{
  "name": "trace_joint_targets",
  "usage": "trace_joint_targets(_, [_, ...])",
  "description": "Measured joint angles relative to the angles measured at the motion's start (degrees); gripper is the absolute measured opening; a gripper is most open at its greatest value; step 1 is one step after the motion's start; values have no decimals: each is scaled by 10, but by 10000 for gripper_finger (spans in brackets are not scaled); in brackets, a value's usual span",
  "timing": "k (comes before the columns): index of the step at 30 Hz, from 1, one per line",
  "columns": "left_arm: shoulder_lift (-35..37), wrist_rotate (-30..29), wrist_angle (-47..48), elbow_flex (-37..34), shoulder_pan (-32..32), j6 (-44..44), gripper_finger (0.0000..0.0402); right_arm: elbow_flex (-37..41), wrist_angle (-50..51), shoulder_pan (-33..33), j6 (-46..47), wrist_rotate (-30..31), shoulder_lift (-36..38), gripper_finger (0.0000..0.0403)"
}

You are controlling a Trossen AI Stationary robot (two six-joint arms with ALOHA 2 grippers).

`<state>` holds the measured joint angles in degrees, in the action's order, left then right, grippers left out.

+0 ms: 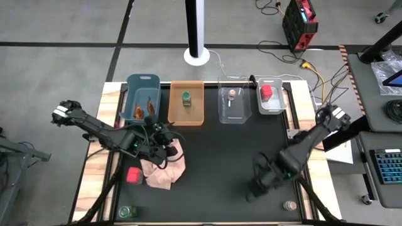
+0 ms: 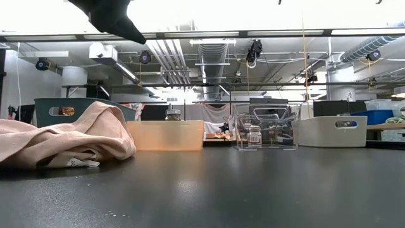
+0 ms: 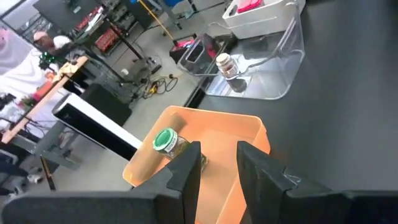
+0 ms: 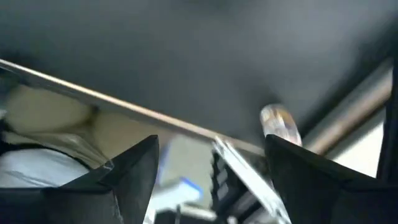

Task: Sort spices by type
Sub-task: Put the brown seasoning bottle into the transparent bin

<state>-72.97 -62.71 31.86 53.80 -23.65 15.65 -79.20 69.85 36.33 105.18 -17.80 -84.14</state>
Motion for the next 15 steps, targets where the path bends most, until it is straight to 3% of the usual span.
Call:
trace_joint_targets(8, [0,-4,-2,0,-7,-3,89,0,-15,129,173,-19,-48,294])
trace_joint_targets(15, [0,-4,-2,0,-7,-35,89,19,-16,207,311,39,-53,296])
